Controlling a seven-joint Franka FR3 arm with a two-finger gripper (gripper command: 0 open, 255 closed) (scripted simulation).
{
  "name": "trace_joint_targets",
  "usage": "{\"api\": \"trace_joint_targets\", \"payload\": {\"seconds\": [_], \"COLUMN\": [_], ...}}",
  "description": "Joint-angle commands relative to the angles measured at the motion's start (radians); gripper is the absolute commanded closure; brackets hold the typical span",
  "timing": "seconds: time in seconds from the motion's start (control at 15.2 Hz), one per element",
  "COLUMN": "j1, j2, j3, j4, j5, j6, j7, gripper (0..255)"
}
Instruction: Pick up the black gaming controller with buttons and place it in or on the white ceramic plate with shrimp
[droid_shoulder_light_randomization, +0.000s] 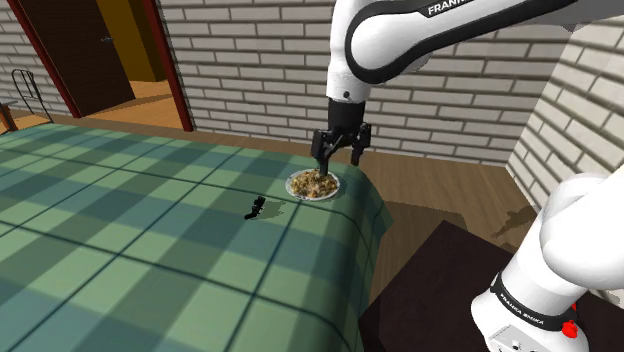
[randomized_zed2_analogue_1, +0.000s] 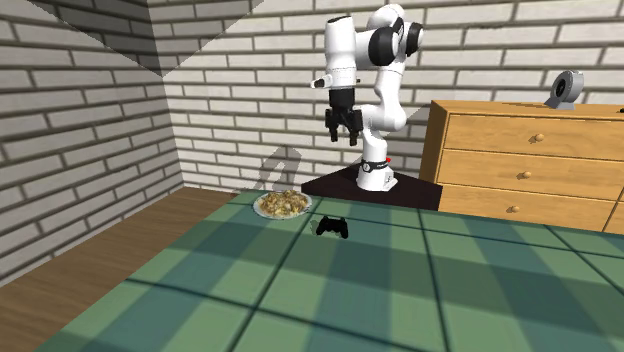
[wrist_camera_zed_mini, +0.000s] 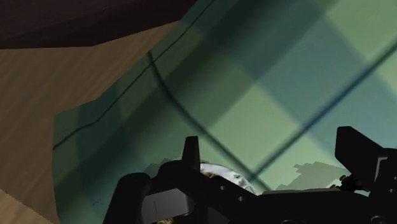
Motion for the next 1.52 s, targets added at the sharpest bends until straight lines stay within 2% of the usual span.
{"api": "trace_joint_targets", "payload": {"seconds": [0.0, 0.59, 1.12, 1.45], "j1": [0.000, 0.023, 0.095, 0.104], "j2": [0.078, 0.414, 0.728, 0.758], "j3": [0.024, 0.098, 0.094, 0.090], "j4": [0.045, 0.266, 0.561, 0.548], "j5": [-0.003, -0.082, -0.197, -0.206], "j6": [0.044, 0.191, 0.231, 0.273], "j7": [0.039, 0.230, 0.392, 0.398], "gripper": [0, 0, 0, 0]}}
